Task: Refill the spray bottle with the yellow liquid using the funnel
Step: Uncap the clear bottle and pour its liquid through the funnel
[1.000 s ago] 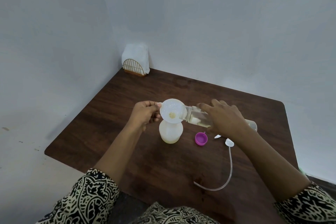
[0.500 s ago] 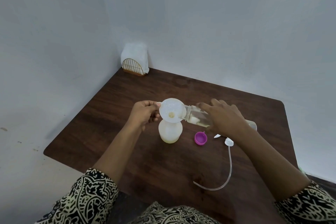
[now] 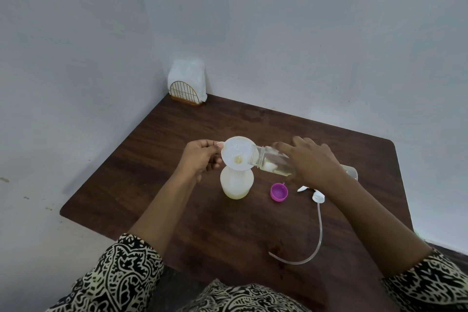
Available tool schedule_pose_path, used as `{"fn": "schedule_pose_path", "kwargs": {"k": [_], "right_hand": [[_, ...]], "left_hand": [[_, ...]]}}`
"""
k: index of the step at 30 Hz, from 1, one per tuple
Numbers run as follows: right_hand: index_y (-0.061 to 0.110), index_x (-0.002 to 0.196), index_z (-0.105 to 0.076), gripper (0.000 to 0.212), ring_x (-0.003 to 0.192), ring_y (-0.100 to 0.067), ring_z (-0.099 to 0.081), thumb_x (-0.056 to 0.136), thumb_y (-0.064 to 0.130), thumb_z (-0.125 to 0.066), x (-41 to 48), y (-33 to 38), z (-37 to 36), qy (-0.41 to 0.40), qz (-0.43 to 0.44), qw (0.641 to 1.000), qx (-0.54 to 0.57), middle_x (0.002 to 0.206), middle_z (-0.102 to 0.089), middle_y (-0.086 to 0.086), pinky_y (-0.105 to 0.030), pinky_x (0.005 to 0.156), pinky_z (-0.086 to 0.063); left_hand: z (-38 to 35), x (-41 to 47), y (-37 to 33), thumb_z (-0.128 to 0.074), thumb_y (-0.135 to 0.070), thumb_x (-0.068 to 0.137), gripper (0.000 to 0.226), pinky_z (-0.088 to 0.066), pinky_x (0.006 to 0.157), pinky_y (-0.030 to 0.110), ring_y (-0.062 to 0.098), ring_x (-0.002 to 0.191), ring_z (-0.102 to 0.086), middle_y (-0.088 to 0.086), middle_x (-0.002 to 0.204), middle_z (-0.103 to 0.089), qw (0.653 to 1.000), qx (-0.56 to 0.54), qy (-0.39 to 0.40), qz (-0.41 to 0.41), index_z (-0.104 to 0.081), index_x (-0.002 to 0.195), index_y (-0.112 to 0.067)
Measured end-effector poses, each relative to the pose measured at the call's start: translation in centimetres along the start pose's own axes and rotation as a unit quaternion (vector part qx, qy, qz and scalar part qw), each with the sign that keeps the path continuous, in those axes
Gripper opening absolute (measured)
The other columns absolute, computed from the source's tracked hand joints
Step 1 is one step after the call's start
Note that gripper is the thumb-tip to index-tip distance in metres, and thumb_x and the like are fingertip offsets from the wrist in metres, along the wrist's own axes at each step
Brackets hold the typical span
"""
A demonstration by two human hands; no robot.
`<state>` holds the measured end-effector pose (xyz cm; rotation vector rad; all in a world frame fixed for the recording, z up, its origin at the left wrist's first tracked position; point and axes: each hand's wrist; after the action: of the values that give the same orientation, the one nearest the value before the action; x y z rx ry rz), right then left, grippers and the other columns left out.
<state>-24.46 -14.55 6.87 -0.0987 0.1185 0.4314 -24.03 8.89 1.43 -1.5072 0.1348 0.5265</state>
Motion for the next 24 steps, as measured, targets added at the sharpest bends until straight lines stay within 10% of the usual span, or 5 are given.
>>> {"fn": "schedule_pose_path", "kwargs": {"k": [24], "right_hand": [[0.038, 0.143, -0.023, 0.076, 0.118, -0.020, -0.046, 0.081, 0.043, -0.068, 0.28, -0.07, 0.12, -0.001, 0.005, 1.000, -0.008, 0.127, -0.046, -0.002, -0.041, 0.092, -0.042]], "left_hand": [[-0.02, -0.17, -0.13, -0.061, -0.011, 0.093, 0.009, -0.050, 0.048, 0.021, 0.009, 0.050, -0.053, 0.008, 0.066, -0.062, 1.000, -0.010, 0.003, 0.001, -0.068, 0.093, -0.007]]}}
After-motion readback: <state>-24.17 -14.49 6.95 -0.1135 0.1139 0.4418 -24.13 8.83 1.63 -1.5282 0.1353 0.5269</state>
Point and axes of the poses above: each hand's wrist, its own x-axis towards the middle knuckle, its own z-axis out of the back of the hand, y = z × x
